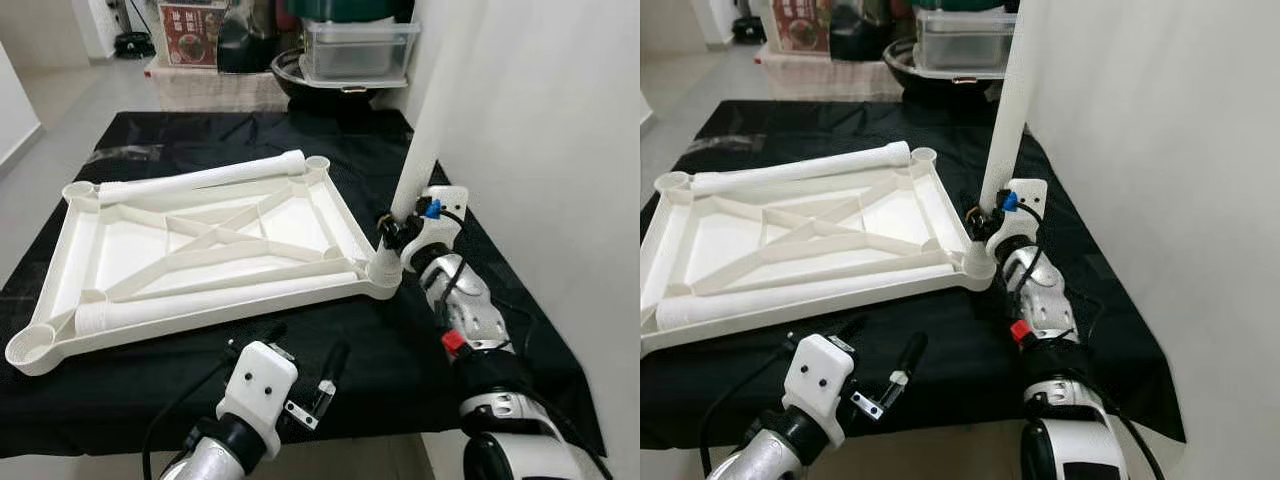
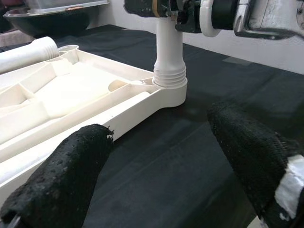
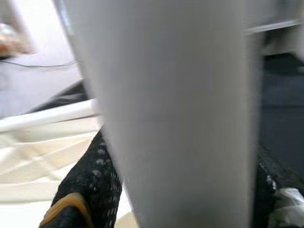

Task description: Building children table

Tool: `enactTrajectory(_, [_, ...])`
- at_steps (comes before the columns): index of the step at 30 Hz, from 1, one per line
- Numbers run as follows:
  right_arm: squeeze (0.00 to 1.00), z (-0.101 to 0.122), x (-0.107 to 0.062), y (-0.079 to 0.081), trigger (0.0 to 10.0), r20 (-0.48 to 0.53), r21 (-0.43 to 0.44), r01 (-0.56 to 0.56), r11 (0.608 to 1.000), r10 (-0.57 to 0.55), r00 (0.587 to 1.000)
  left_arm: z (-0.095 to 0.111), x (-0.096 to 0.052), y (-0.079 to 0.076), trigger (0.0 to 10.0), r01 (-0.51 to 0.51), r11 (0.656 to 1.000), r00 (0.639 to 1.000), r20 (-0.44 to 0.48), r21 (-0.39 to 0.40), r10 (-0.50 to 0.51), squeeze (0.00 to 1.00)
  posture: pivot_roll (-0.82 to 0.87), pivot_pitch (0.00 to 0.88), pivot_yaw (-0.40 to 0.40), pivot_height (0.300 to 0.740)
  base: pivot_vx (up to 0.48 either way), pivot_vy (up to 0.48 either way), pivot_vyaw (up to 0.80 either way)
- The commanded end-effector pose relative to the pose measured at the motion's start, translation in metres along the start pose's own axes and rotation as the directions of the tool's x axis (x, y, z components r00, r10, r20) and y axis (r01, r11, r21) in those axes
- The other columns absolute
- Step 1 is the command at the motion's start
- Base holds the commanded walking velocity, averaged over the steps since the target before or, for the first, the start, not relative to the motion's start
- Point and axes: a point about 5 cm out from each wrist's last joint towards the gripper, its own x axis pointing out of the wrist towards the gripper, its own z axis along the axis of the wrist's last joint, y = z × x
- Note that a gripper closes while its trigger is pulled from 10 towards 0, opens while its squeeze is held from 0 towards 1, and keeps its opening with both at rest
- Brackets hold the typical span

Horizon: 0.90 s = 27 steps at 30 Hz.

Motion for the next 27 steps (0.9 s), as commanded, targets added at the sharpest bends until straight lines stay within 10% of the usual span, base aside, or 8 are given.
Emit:
enactTrajectory(1, [0.0, 0.009, 0.004, 0.005, 10.0, 0.004, 0.046, -0.148, 0.988, 0.148, 0.989, -0.003, 0.0, -0.002, 10.0, 0.006, 1.0, 1.0, -0.01, -0.004, -0.006, 0.0, 0.15, 0.058, -0.068, 0.74, 0.0, 0.0, 0.0])
enactTrajectory(7, [0.0, 0.021, 0.009, 0.018, 10.0, -0.031, 0.063, -0.427, 0.902, 0.429, 0.903, -0.003, 0.001, -0.001, 10.0, 0.007, 1.0, 1.0, -0.009, -0.001, -0.007, 0.0, 0.15, 0.055, -0.072, 0.74, 0.0, 0.0, 0.0])
enactTrajectory(10, [0.0, 0.025, 0.012, 0.032, 10.0, -0.097, 0.044, -0.631, 0.774, 0.632, 0.769, -0.004, 0.001, -0.001, 10.0, 0.003, 1.0, 1.0, -0.009, 0.002, -0.003, 0.0, 0.16, 0.046, -0.075, 0.74, 0.0, 0.0, 0.0])
enactTrajectory(18, [0.0, 0.018, 0.014, 0.043, 10.0, -0.196, -0.002, -0.735, 0.678, 0.721, 0.665, -0.004, 0.0, -0.002, 10.0, 0.002, 1.0, 1.0, -0.007, 0.004, -0.002, 0.0, 0.16, 0.039, -0.08, 0.74, 0.0, 0.0, 0.0])
enactTrajectory(19, [0.0, 0.015, 0.017, 0.046, 3.0, -0.206, -0.018, -0.729, 0.685, 0.71, 0.673, -0.004, 0.0, -0.002, 10.0, 0.002, 1.0, 1.0, -0.006, 0.005, -0.002, 0.0, 0.17, 0.039, -0.081, 0.74, 0.0, 0.0, 0.0])
enactTrajectory(20, [0.0, 0.015, 0.017, 0.046, 3.0, -0.206, -0.018, -0.729, 0.685, 0.71, 0.673, -0.004, 0.0, -0.002, 10.0, 0.002, 1.0, 1.0, -0.006, 0.005, -0.002, 0.0, 0.17, 0.039, -0.081, 0.74, 0.0, 0.0, 0.0])
enactTrajectory(21, [0.0, 0.013, 0.019, 0.047, 0.0, -0.199, -0.025, -0.711, 0.702, 0.694, 0.692, -0.004, 0.0, -0.002, 10.0, 0.002, 1.0, 1.0, -0.005, 0.005, -0.002, 0.0, 0.17, 0.036, -0.08, 0.74, 0.0, 0.0, 0.0])
enactTrajectory(27, [0.0, 0.012, 0.028, 0.038, 0.0, -0.119, -0.012, -0.525, 0.851, 0.52, 0.846, -0.004, 0.0, -0.003, 10.0, 0.004, 1.0, 1.0, -0.005, 0.006, -0.004, 0.0, 0.16, 0.03, -0.077, 0.74, 0.0, 0.0, 0.0])
